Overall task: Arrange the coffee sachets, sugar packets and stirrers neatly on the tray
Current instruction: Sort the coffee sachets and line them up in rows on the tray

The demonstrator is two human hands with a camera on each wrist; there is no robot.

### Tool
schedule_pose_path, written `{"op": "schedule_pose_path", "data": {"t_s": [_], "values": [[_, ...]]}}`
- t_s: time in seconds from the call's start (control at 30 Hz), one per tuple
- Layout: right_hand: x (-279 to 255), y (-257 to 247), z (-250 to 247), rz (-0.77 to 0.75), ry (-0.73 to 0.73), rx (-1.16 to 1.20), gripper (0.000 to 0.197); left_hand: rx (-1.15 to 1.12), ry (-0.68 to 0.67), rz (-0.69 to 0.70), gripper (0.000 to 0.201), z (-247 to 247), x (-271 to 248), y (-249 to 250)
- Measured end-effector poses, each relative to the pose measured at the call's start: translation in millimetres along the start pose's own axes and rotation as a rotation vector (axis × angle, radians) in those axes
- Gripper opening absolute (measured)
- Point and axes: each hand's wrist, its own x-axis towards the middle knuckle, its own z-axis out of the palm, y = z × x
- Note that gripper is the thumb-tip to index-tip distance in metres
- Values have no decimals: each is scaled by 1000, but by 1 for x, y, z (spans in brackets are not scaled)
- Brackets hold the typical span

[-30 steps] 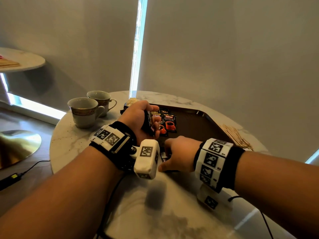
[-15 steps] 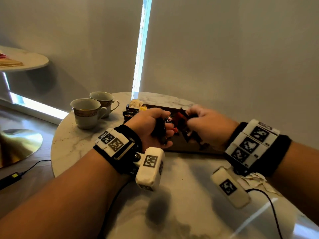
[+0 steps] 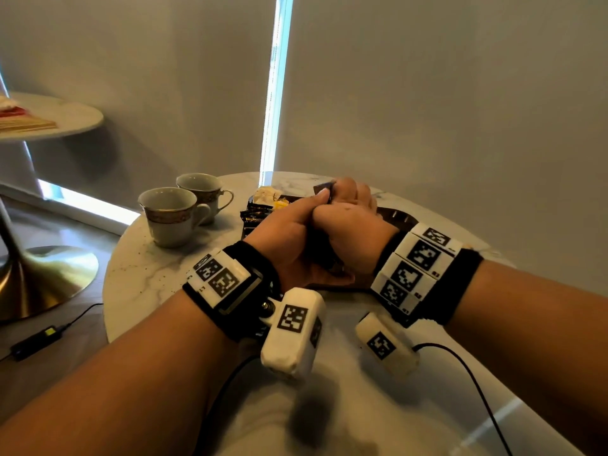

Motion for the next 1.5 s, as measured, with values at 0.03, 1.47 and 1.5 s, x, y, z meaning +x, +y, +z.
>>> {"op": "schedule_pose_path", "data": {"t_s": [0.03, 1.47, 1.5], "values": [[-2, 0, -1, 13, 1, 68, 28, 11, 29, -25, 48, -1, 1, 1], [-20, -76, 54, -591, -652, -505, 87, -326, 317, 293, 35, -97, -83, 65], [-21, -75, 54, -599, -663, -532, 85, -314, 313, 293, 34, -96, -83, 66]]}}
